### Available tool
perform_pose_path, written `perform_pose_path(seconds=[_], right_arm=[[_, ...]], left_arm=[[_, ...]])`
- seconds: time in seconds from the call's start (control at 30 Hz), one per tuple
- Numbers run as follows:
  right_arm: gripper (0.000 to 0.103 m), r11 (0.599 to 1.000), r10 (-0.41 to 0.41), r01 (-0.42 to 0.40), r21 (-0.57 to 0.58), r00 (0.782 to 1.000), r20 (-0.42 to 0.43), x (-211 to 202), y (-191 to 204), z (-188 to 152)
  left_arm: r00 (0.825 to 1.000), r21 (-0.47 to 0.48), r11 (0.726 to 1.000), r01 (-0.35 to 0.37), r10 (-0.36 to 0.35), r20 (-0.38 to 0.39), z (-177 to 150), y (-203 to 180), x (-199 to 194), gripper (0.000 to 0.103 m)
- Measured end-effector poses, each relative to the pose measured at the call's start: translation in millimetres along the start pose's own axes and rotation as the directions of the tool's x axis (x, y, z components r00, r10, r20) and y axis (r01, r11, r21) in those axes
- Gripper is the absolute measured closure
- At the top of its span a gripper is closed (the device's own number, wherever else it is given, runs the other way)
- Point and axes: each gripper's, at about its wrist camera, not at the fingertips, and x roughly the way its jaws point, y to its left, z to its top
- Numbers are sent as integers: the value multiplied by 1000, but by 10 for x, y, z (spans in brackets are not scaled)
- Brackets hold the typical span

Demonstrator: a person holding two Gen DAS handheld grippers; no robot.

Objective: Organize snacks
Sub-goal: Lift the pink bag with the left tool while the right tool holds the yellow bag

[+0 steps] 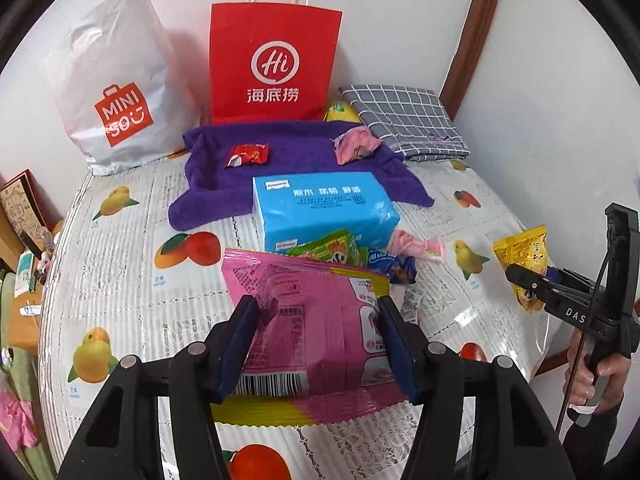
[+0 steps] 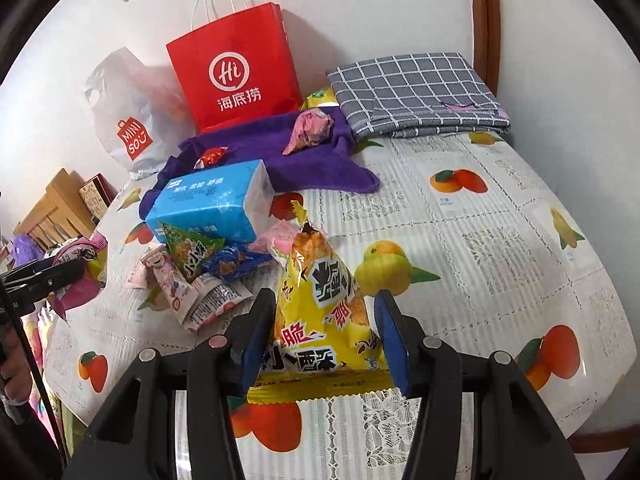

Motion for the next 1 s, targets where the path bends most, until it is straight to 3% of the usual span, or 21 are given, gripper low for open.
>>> perform_pose_path(seconds=[0.1,0.17,0.33,0.47,0.53,0.57,0.6,0.67,0.87,1.0], right_arm=[[52,1000,3,-3,-5,1000,10,-31,40,40],[52,1000,6,-6,-10,1000,18,-53,78,84],[52,999,15,-14,-36,999,31,-40,196,168],[52,999,19,-19,-48,1000,8,61,245,165],[52,999,21,-21,-48,1000,0,96,251,137],[52,999,22,-22,-47,1000,-4,109,250,125],[52,999,23,-23,-46,1000,-7,120,247,113],[52,999,20,-21,-42,1000,-14,149,236,82],[52,999,22,-23,-23,999,-26,189,194,-13],[52,999,26,-26,-22,999,-31,186,196,-83]], left_arm=[[1000,-6,1000,5,-5,8,34,0,-28,51],[1000,-8,1000,10,-10,5,73,0,-25,70],[999,-18,999,35,-35,-16,116,36,77,73],[997,-25,1000,-3,1,-80,13,78,265,73],[993,-39,999,18,-23,-119,-65,97,331,69],[992,-41,999,20,-25,-125,-97,96,341,62],[992,-34,999,10,-15,-125,-137,85,343,46],[993,-18,1000,-14,12,-115,-193,70,323,29],[986,19,999,-35,38,-163,-384,33,384,27],[979,21,1000,1,3,-202,-515,-4,460,24]])
